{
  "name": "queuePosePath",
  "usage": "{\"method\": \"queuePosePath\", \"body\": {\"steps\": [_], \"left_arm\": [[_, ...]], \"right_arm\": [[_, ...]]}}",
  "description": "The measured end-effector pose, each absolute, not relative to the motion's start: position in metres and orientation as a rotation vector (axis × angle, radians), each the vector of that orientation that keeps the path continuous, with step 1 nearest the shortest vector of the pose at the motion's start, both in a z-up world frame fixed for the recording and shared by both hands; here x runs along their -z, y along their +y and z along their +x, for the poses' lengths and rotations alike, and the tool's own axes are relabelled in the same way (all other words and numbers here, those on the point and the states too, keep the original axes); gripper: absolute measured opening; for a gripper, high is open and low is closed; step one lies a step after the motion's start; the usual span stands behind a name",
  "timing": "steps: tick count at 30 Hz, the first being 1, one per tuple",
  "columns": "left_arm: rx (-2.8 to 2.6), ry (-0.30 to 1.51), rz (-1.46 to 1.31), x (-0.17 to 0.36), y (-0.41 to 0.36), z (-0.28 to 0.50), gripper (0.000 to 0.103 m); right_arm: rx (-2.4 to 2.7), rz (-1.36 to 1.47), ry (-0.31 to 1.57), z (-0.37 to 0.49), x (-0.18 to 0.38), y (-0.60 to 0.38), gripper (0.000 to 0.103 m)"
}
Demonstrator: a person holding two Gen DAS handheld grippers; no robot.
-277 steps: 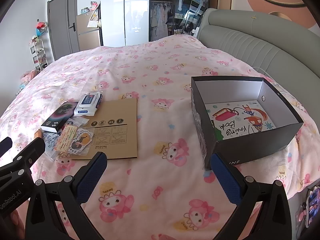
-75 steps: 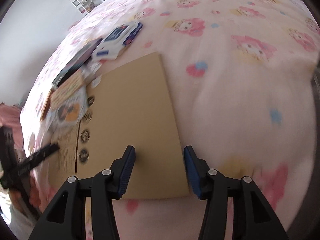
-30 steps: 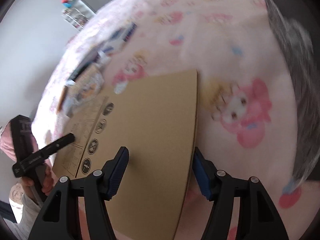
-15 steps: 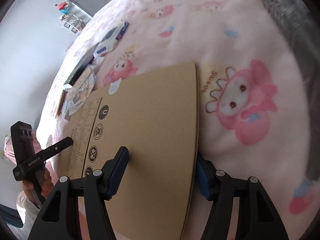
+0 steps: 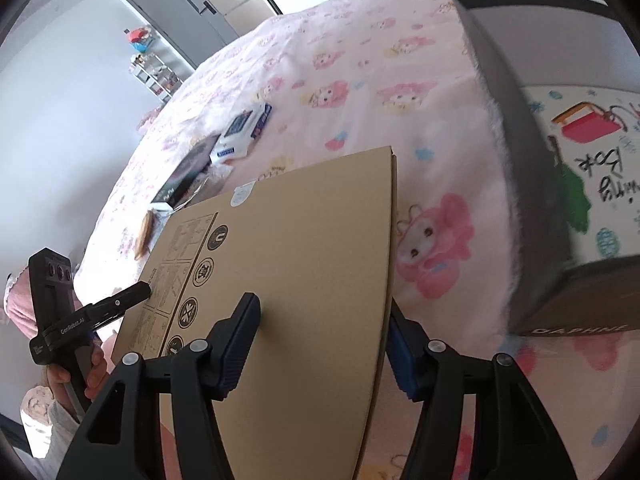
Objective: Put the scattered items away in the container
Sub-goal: 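Lift the cardboard sheet with the left gripper and carry it toward the black box, then lower the cardboard sheet flat into the black box with the left gripper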
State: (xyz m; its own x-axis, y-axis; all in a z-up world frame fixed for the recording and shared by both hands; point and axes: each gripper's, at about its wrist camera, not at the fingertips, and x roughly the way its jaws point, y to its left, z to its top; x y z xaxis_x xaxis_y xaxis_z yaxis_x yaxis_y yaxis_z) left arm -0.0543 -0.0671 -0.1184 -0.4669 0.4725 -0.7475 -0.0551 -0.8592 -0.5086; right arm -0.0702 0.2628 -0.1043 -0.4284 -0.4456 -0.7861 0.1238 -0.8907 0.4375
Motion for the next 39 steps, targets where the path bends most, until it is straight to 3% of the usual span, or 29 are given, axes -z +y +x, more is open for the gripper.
{"method": "queuePosePath", "body": {"steps": [14, 29, 39], "left_arm": [[-2.388, -0.529, -1.317, 0.068, -0.021, -0.09, 0.058], [-2.411, -0.588, -1.288, 0.055, -0.039, -0.085, 0.058], [-2.329, -0.465, -1.239, 0.036, 0.04, -0.122, 0.058]], "right_arm": [[2.382, 1.356, -0.552, -0.079, 0.052, 0.307, 0.056], [2.414, 1.311, -0.44, -0.084, 0.031, 0.286, 0.056], [2.552, 1.293, -0.499, -0.089, 0.008, 0.354, 0.056]]}}
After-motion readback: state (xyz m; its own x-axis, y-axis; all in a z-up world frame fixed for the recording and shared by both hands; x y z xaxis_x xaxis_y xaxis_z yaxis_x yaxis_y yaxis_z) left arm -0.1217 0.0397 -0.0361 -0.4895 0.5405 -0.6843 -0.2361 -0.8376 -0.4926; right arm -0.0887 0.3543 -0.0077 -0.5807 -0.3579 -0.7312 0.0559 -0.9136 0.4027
